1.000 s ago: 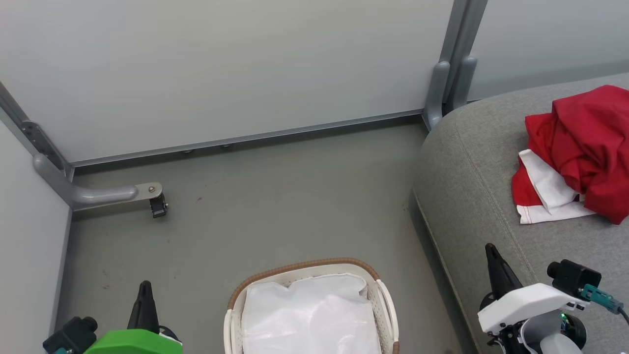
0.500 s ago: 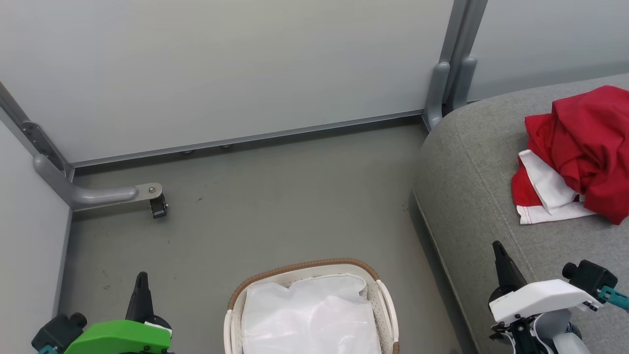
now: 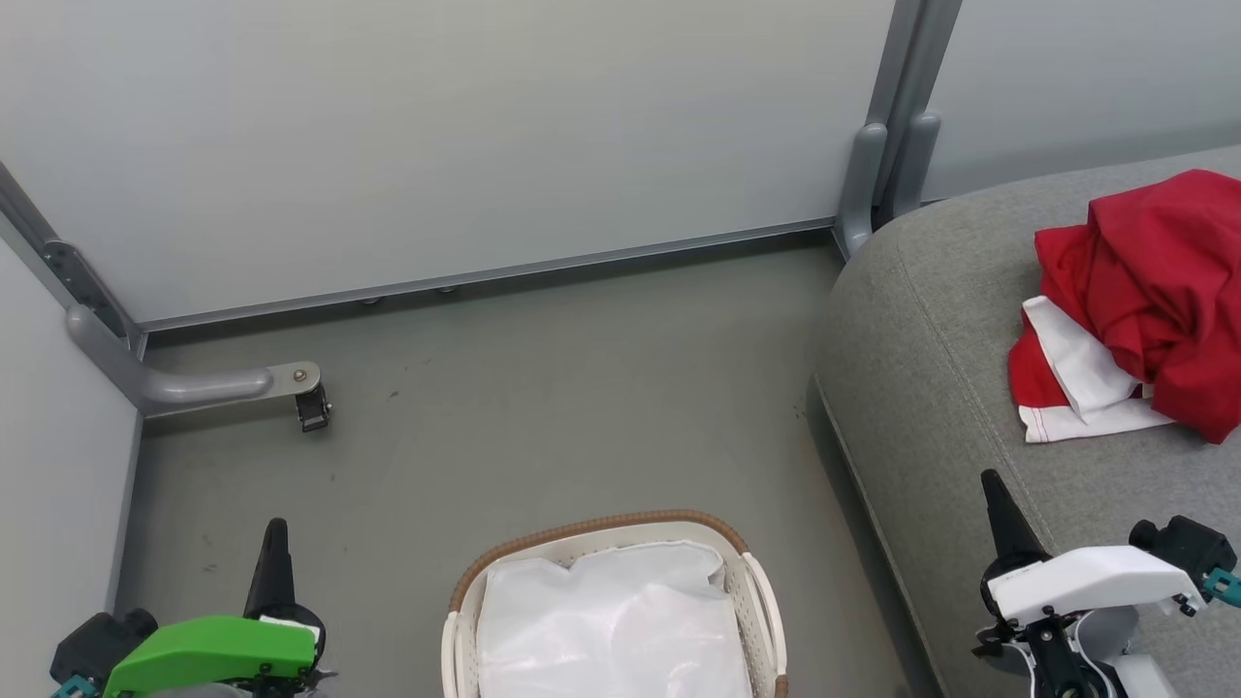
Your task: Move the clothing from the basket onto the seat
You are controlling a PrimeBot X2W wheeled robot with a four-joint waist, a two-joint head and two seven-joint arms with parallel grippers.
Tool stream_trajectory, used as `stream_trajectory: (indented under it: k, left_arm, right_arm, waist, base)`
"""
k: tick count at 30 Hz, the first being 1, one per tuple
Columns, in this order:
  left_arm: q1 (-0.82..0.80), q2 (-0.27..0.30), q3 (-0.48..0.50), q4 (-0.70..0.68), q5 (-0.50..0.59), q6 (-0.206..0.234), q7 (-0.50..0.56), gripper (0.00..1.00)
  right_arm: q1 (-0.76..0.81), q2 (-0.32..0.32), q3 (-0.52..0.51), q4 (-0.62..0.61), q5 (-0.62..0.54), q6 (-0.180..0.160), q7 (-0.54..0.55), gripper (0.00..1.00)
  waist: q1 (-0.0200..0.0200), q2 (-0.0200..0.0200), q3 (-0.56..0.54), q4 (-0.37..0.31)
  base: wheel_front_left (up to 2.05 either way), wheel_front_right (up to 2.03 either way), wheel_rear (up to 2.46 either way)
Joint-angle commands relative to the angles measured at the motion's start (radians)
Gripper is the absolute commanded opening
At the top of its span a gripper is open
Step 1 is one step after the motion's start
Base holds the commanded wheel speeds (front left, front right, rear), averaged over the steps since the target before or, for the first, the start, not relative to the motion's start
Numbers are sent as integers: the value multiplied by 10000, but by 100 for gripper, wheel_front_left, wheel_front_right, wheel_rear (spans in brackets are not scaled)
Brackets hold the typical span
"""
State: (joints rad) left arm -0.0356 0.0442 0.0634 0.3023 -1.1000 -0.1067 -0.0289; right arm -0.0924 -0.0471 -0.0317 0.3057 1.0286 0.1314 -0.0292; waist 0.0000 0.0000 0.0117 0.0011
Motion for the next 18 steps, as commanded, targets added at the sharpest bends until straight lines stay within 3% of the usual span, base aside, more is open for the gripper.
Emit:
stream_trajectory:
  k: [1, 18]
  left_arm:
    - [-251, 62, 60, -114, -274, -79, 72, 0]
    - [-440, 71, 211, -279, -1836, -135, 514, 0]
  right_arm:
    - [-173, -48, -81, -143, 312, -7, 69, 0]
    - [-194, -50, -329, -305, 2084, -7, 519, 0]
  waist:
    - [0, 0, -2, 0]
    - [0, 0, -24, -3]
  base:
    - [0, 0, 0]
    - [0, 0, 0]
